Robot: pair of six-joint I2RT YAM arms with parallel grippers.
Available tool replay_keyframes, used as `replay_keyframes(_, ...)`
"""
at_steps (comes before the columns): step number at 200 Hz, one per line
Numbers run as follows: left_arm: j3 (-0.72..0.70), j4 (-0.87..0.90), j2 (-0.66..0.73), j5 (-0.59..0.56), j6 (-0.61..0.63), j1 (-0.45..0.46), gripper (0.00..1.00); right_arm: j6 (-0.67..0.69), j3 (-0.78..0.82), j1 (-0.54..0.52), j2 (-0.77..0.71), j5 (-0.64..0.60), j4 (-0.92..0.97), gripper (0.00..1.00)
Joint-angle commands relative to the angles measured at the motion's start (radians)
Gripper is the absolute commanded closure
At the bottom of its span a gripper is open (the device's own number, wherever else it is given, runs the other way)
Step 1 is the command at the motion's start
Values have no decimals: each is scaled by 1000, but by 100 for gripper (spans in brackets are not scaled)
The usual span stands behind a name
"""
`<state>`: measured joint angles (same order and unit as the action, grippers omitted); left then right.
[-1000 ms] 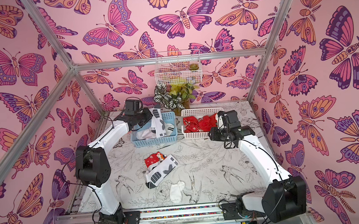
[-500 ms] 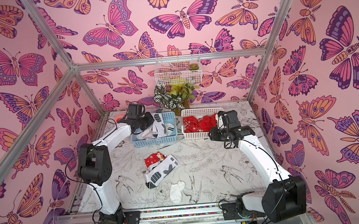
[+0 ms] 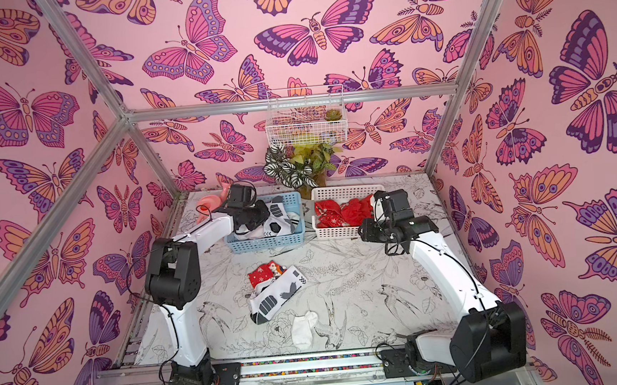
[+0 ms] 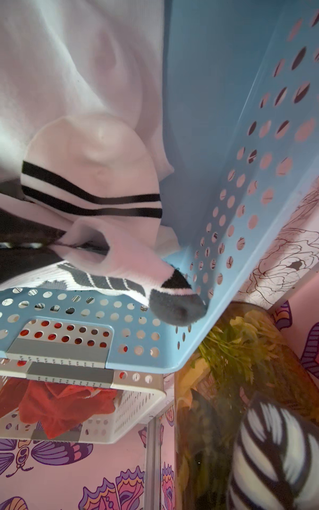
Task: Sort the socks into the basket by color
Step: Place the sock in the bin.
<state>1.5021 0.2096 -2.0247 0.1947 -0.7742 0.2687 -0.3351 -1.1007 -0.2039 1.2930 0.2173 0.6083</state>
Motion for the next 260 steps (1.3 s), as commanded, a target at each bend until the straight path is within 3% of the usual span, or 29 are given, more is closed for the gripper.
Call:
replay_keyframes(1,24,3,-16,7,30,3,95,15,-31,-6,4,-16,5,51)
replay_keyframes(31,41,3,-22,1,44,3,91,15,-31,-6,4,-15,4,51)
replay_keyframes(79,53,8,-20,-20,64,1,72,17,-31,-6,3,-12,2,51)
replay_keyframes(161,67,63,38,-79,125,-2,52,15,-29,-6,4,-5,-1,51)
replay_keyframes(260,42,174,199,-147,224,7,48,10,-18,-6,4,5,-20,51)
